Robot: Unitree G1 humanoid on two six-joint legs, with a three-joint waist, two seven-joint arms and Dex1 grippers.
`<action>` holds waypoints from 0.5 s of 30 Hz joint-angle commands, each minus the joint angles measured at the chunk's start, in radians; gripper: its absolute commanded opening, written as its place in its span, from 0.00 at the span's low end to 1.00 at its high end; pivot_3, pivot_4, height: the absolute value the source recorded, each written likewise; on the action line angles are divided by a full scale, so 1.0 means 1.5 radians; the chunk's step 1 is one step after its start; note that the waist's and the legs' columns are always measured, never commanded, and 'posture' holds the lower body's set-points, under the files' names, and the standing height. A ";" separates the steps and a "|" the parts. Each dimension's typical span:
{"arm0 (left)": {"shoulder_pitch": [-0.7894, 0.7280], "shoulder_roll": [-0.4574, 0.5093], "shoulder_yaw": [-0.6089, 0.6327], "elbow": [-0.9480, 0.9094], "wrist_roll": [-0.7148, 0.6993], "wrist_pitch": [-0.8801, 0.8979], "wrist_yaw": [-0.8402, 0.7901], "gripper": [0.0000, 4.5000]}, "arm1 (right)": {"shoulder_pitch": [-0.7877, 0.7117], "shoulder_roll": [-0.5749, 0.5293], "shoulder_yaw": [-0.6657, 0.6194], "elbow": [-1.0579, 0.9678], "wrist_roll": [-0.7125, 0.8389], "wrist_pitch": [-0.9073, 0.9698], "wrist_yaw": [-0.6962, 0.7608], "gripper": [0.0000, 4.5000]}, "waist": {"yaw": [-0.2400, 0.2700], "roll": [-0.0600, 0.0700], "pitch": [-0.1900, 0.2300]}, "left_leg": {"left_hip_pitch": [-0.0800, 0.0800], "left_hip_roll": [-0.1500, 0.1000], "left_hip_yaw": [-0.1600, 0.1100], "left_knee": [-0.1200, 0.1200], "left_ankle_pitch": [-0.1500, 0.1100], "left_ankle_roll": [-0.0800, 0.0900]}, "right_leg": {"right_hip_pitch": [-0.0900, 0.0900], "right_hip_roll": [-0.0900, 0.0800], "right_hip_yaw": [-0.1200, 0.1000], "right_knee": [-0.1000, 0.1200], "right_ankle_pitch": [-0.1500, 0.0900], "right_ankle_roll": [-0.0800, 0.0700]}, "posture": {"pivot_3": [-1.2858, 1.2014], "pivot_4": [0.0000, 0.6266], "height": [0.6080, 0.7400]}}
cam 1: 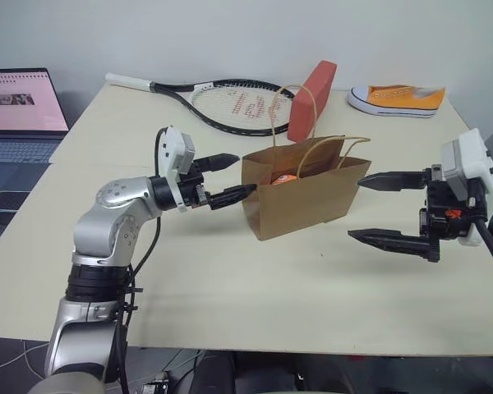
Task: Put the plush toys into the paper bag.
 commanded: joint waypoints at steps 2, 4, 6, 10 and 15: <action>-0.019 -0.004 0.021 0.031 -0.027 0.005 -0.011 0.99 | -0.020 -0.010 -0.008 -0.009 0.023 -0.009 -0.009 1.00 | 0.000 0.000 0.000 | 0.000 0.000 0.000 0.000 0.000 0.000 | 0.000 0.000 0.000 0.000 0.000 0.000 | 0.52 0.24 1.00; -0.034 -0.005 0.018 0.064 -0.027 0.003 -0.021 0.99 | -0.023 -0.013 -0.007 -0.008 0.029 -0.006 -0.010 1.00 | 0.000 0.000 0.000 | 0.000 0.000 0.000 0.000 0.000 0.000 | 0.000 0.000 0.000 0.000 0.000 0.000 | 0.52 0.24 1.00; -0.050 -0.005 0.011 0.101 -0.017 -0.007 -0.034 0.99 | -0.025 -0.016 -0.008 -0.009 0.038 -0.003 -0.012 1.00 | 0.000 0.000 0.000 | 0.000 0.000 0.000 0.000 0.000 0.000 | 0.000 0.000 0.000 0.000 0.000 0.000 | 0.52 0.24 1.00; -0.075 -0.010 -0.001 0.151 -0.001 -0.026 -0.055 0.99 | -0.028 -0.022 -0.014 -0.013 0.061 0.002 -0.018 1.00 | 0.000 0.000 0.000 | 0.000 0.000 0.000 0.000 0.000 0.000 | 0.000 0.000 0.000 0.000 0.000 0.000 | 0.52 0.24 1.00; -0.089 -0.016 -0.019 0.166 0.004 -0.031 -0.092 0.99 | -0.028 -0.029 -0.024 -0.015 0.093 0.006 -0.030 1.00 | 0.000 0.000 0.000 | 0.000 0.000 0.000 0.000 0.000 0.000 | 0.000 0.000 0.000 0.000 0.000 0.000 | 0.52 0.24 1.00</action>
